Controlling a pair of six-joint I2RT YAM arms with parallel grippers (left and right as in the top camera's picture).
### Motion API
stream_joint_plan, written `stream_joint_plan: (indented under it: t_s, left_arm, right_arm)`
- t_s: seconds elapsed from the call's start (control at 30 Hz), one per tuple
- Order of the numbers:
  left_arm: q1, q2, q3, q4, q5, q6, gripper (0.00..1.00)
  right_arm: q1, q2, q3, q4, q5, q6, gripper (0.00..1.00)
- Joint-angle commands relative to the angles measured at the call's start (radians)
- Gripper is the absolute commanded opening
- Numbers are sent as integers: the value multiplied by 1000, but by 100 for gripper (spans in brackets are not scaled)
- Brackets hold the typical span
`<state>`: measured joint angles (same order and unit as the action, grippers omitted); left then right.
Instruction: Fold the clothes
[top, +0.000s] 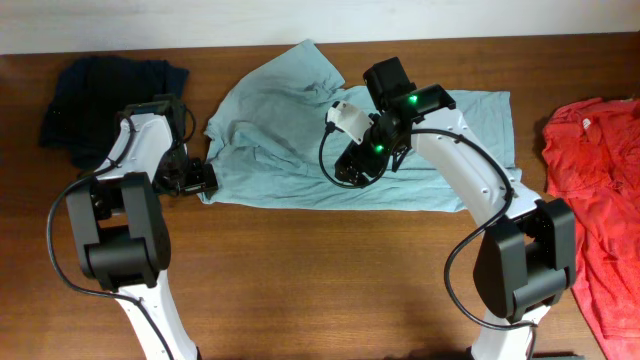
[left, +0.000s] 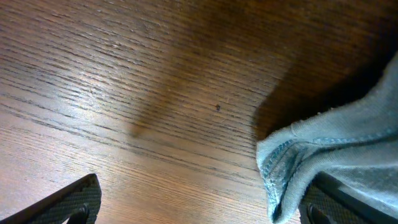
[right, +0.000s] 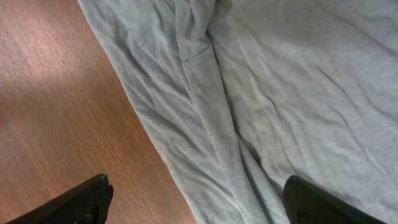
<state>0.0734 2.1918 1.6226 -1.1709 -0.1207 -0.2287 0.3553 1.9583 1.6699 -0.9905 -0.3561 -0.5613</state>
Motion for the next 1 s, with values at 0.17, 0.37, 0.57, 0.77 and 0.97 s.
stream_joint_plan:
  t_s: [0.17, 0.37, 0.57, 0.77, 0.97]
  left_arm:
    - [-6, 20, -8, 53, 40, -3, 99]
    - [2, 20, -8, -30, -158, -3, 99]
    - [48, 20, -8, -80, -246, -3, 99]
    - [109, 20, -8, -77, -250, -3, 99]
    - [128, 20, -8, -63, -250, -3, 99]
  right_arm:
    - [-1, 1, 2, -11, 11, -8, 92]
    - [-3, 1, 2, -12, 28, -8, 92]
    - [-3, 1, 2, -17, 28, -8, 92]
    - [-3, 1, 2, -19, 28, -8, 93]
    - [-3, 1, 2, -19, 28, -8, 93]
